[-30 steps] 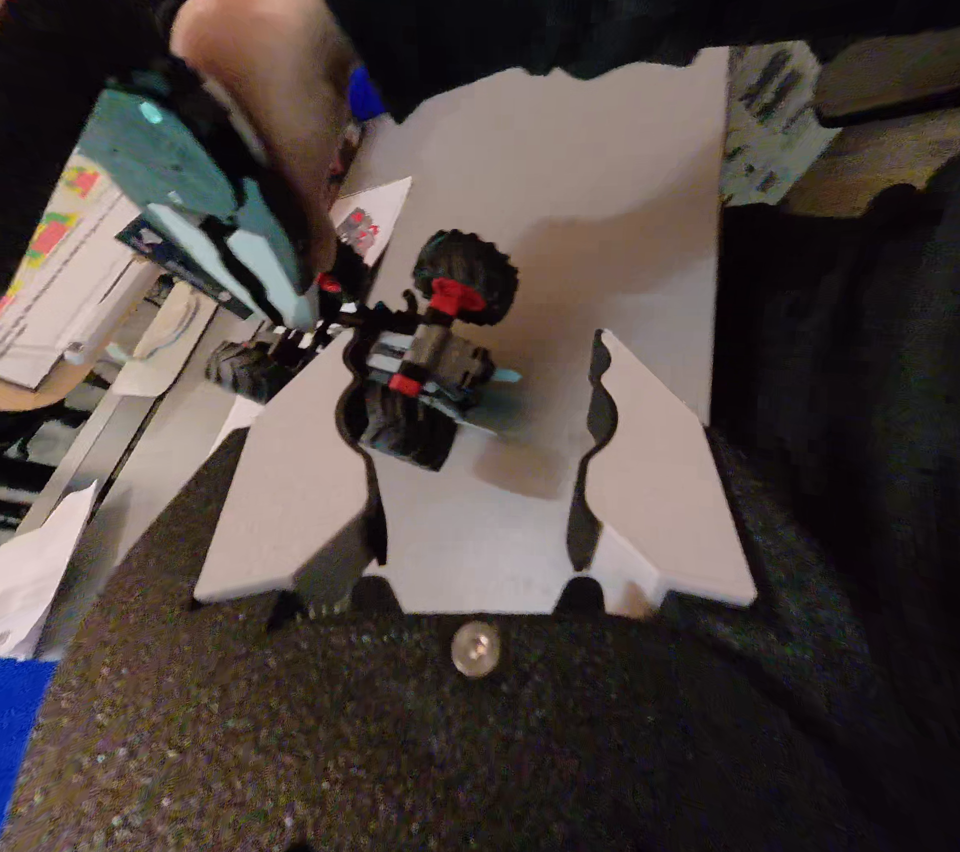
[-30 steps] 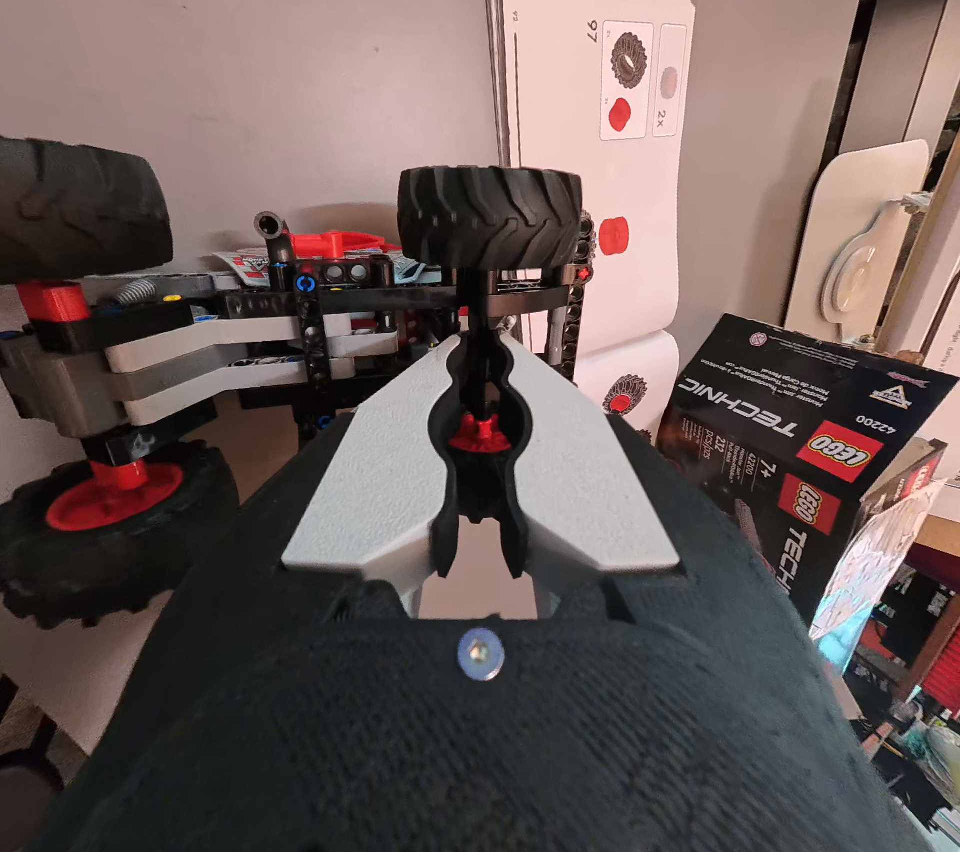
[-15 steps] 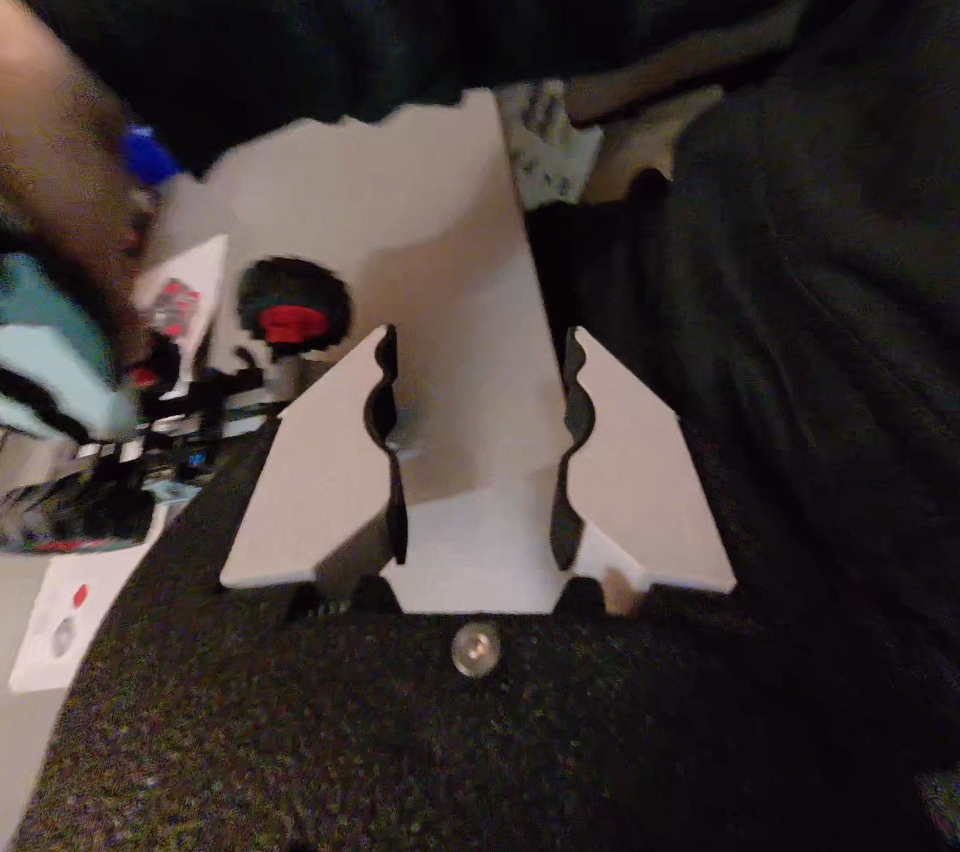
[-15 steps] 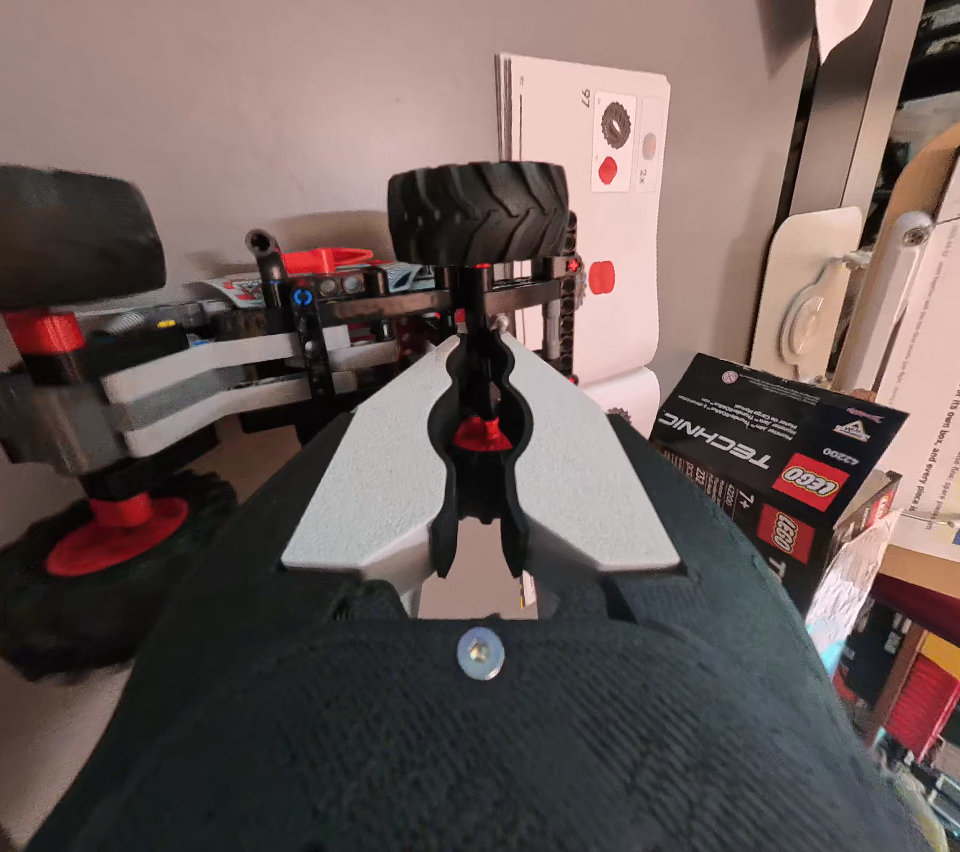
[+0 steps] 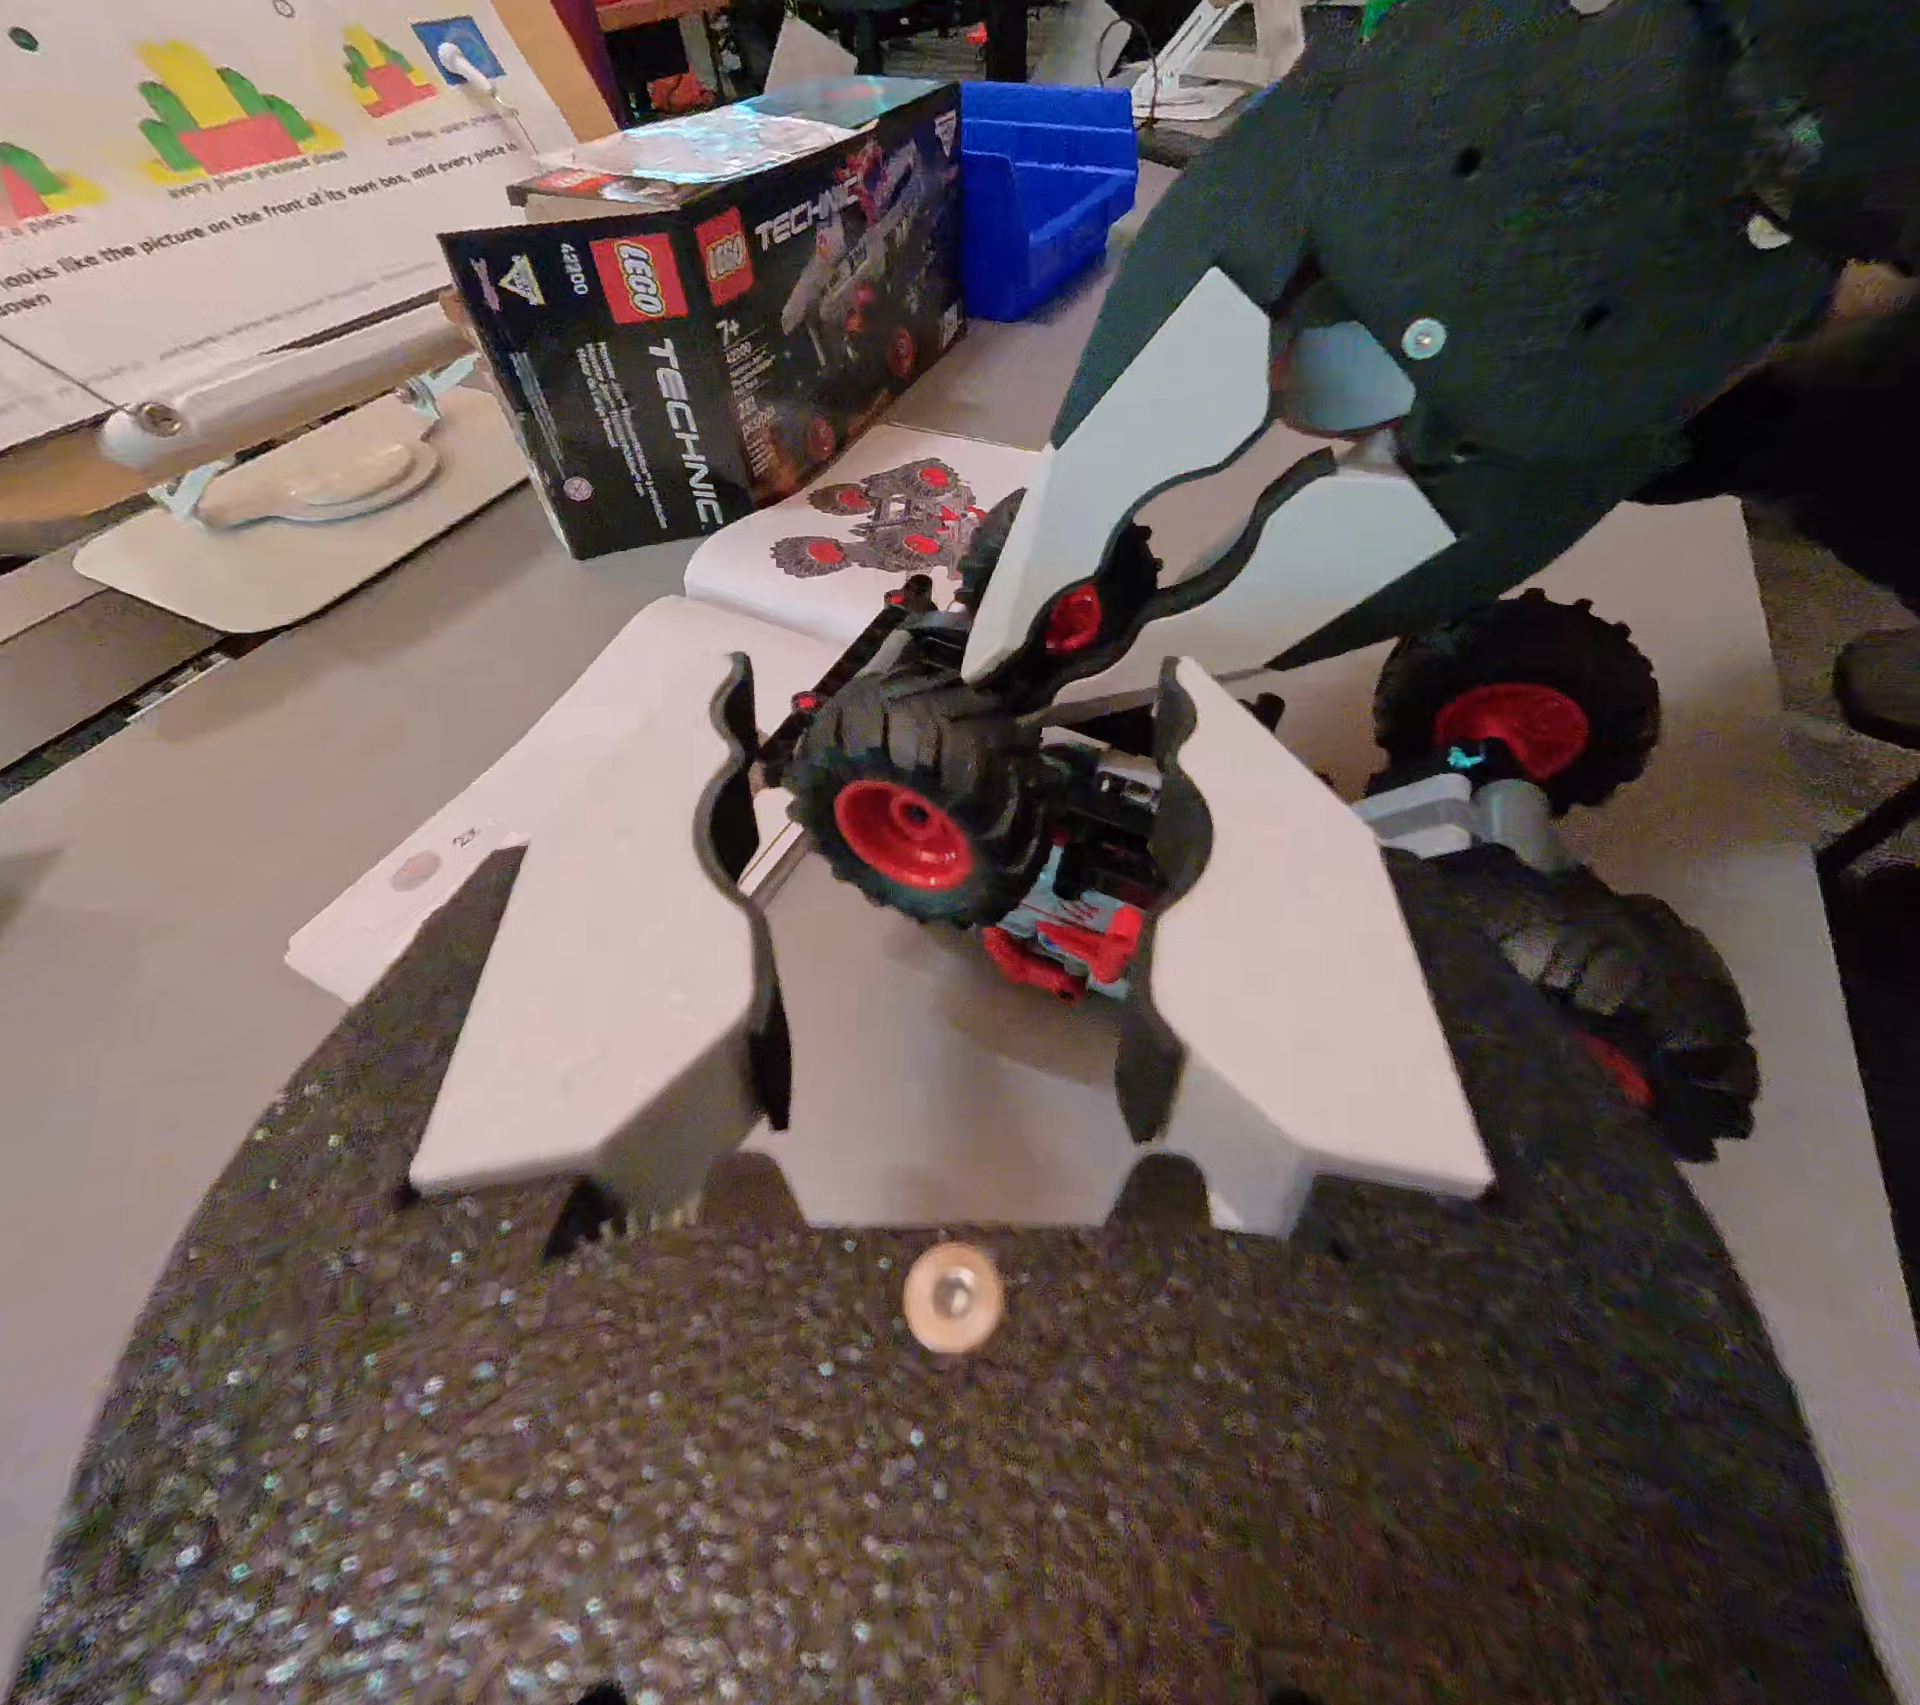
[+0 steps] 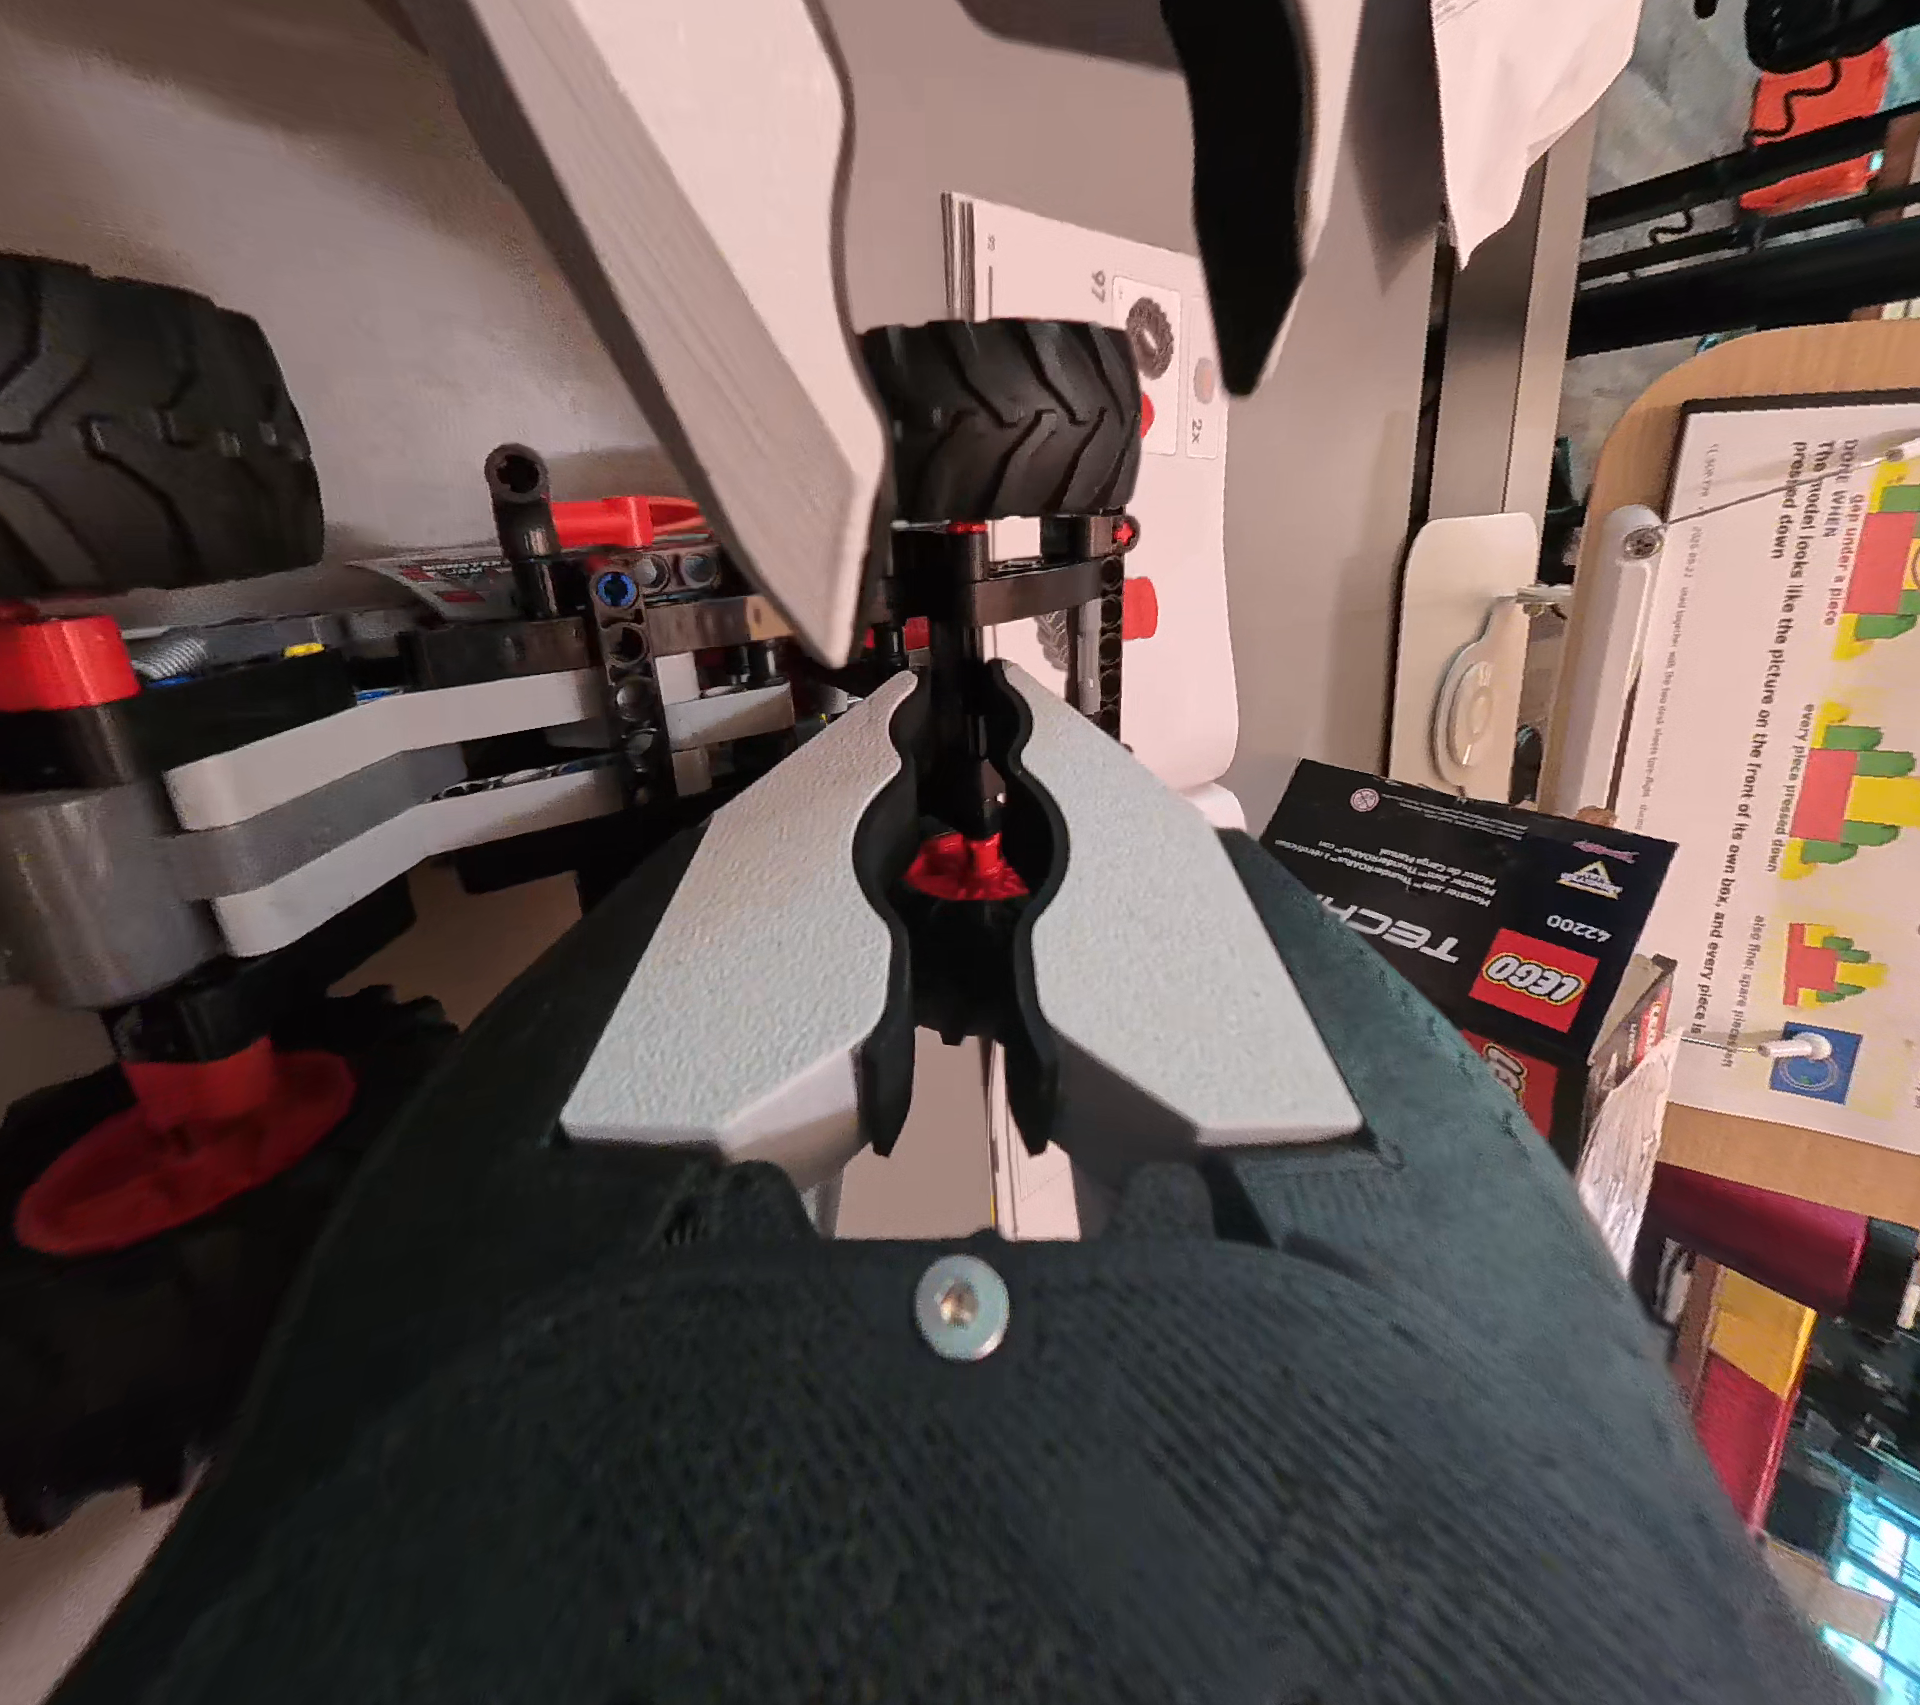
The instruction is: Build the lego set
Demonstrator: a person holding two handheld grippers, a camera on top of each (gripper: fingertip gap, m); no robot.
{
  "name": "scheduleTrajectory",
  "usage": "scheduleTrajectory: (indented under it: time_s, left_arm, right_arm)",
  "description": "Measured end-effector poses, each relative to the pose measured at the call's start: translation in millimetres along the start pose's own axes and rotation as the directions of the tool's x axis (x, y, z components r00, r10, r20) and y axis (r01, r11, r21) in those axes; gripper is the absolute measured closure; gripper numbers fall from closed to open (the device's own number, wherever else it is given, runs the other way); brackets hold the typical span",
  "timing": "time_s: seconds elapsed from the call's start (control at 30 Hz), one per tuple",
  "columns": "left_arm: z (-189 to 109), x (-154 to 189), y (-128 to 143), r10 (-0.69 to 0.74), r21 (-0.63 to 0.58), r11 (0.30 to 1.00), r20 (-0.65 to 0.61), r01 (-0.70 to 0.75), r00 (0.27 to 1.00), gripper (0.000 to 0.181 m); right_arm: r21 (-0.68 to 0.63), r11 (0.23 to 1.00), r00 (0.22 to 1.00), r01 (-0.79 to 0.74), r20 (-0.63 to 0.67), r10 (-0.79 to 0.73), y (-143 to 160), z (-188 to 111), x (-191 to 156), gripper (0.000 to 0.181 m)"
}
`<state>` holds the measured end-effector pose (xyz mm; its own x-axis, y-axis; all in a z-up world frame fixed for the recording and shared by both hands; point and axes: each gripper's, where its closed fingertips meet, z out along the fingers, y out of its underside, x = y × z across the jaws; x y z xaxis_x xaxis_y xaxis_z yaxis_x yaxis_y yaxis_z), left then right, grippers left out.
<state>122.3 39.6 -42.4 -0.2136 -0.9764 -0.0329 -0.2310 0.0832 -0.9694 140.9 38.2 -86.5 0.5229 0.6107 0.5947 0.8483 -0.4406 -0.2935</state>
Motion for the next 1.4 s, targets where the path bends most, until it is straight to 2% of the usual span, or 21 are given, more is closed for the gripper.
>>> scheduleTrajectory:
  time_s: [0.1, 0.13, 0.17, 0.2, 0.23, 0.27, 0.37, 0.47, 0.53, 0.57, 0.63, 0.73, 0.8, 0.83, 0.9, 0.93, 0.97, 1.03, 1.13, 1.27, 1.4]
  left_arm:
    - [3.1, 12.9, 8.4, 0.048, -0.043, 0.998, -0.087, -0.052, 0.995, 0.11]
    - [-2.1, 26.9, 6.7, 0.089, -0.021, 0.995, -0.166, -0.093, 0.982, 0.104]
    - [-15.4, 57.5, 5.7, 0.106, -0.002, 0.994, -0.348, -0.113, 0.932, 0.154]
    - [-31.5, 86.9, 7.6, 0.073, -0.024, 0.995, -0.519, -0.1, 0.852, 0.169]
    - [-40.5, 99.1, 9.6, 0.046, -0.051, 0.994, -0.583, -0.094, 0.811, 0.181]
    - [-41.4, 97.3, 10.7, 0.049, -0.052, 0.994, -0.568, -0.095, 0.822, 0.176]
    - [-31.9, 63.9, 6.3, 0.026, -0.015, 0.999, -0.389, -0.034, 0.921, 0.137]
    - [-25.0, 20.2, -8.0, 0.009, 0.075, 0.997, -0.137, 0.002, 0.991, 0.136]
    - [-22.1, -15.8, -9.7, -0.021, 0.088, 0.996, 0.068, 0.015, 0.997, 0.136]
    - [-20.6, -27.5, -7.9, -0.03, 0.08, 0.997, 0.127, 0.02, 0.991, 0.135]
    - [-13.1, -27.8, -4.8, -0.051, 0.063, 0.997, 0.096, 0.045, 0.994, 0.133]
    - [-3.0, -8.8, 0.9, -0.07, 0.006, 0.997, -0.059, 0.071, 0.996, 0.124]
    - [-0.2, -17.5, 10.4, -0.043, -0.045, 0.998, -0.025, 0.042, 0.999, 0.114]
    - [-2.2, -44.5, 11.0, -0.065, -0.046, 0.996, 0.124, 0.071, 0.99, 0.1]
    - [-29.5, -113.6, 13.9, -0.167, 0.005, 0.982, 0.513, 0.191, 0.842, 0.148]
    - [-36.0, -123.6, 10.7, -0.175, 0.04, 0.982, 0.549, 0.184, 0.817, 0.138]
    - [-35.0, -121.1, 8.5, -0.191, 0.055, 0.98, 0.517, 0.19, 0.834, 0.129]
    - [-29.3, -111.7, 11.8, -0.214, 0.017, 0.972, 0.46, 0.233, 0.862, 0.129]
    - [-22.6, -96.0, 11.8, -0.168, -0.026, 0.981, 0.392, 0.194, 0.904, 0.124]
    - [-12.8, -55.7, 4.4, -0.151, -0.032, 0.987, 0.141, 0.157, 0.978, 0.116]
    - [-11.7, -22.3, 8.3, -0.112, -0.046, 0.993, -0.087, 0.109, 0.99, 0.133]
  right_arm:
    - [0.001, 1.0, 1.0, -0.002, -0.015, 0.002, 2.3, 0.3, 0.8, 0.172]
    - [0.005, 1.0, 1.0, -0.011, -0.017, 0.011, 3.2, 0.7, 1.2, 0.172]
    - [0.001, 1.0, 1.0, -0.018, -0.024, 0.018, 5.2, 1.8, 2.1, 0.172]
    - [0.0, 1.0, 0.999, -0.017, -0.034, 0.017, 6.5, 3.0, 2.9, 0.172]
    - [0.017, 1.0, 0.999, -0.01, -0.036, 0.011, 4.6, 2.9, 2.3, 0.172]
    - [0.029, 1.0, 0.999, -0.01, -0.03, 0.011, 3.0, 1.7, 1.6, 0.172]
    - [0.045, 0.999, 1.0, -0.003, -0.022, 0.004, 0.7, -0.6, -0.1, 0.172]
    - [0.06, 0.998, 0.999, 0.006, -0.041, -0.003, 1.0, -0.2, 0.2, 0.172]
    - [0.07, 0.998, 0.999, 0.008, -0.041, -0.005, 0.3, -0.5, -0.2, 0.172]
    - [0.072, 0.997, 0.999, 0.01, -0.039, -0.007, -0.3, -0.9, -0.5, 0.172]
    - [0.077, 0.997, 0.999, 0.026, -0.042, -0.022, -2.5, -1.5, -1.7, 0.172]
    - [0.084, 0.996, 0.998, 0.037, -0.051, -0.032, -3.3, -1.3, -1.9, 0.172]
    - [0.102, 0.994, 0.997, 0.048, -0.059, -0.042, -4.0, -1.6, -2.4, 0.172]
    - [0.086, 0.994, 0.996, 0.066, -0.072, -0.06, -1.4, -0.1, -1.9, 0.172]
    - [0.044, 0.995, 0.992, 0.087, -0.091, -0.083, 3.6, 2.4, -0.7, 0.172]
    - [0.056, 0.994, 0.992, 0.09, -0.091, -0.085, 1.5, 2.0, -1.0, 0.172]
    - [0.069, 0.993, 0.992, 0.094, -0.091, -0.088, -0.8, 1.2, -1.6, 0.172]
    - [0.07, 0.992, 0.99, 0.107, -0.098, -0.1, -2.3, 1.4, -2.3, 0.172]
    - [0.069, 0.99, 0.987, 0.125, -0.108, -0.117, -3.7, 1.9, -2.4, 0.171]
    - [0.11, 0.984, 0.985, 0.141, -0.114, -0.129, -5.2, 0.3, -3.2, 0.171]
    - [0.122, 0.984, 0.985, 0.134, -0.122, -0.119, -4.1, -2.3, -3.9, 0.172]
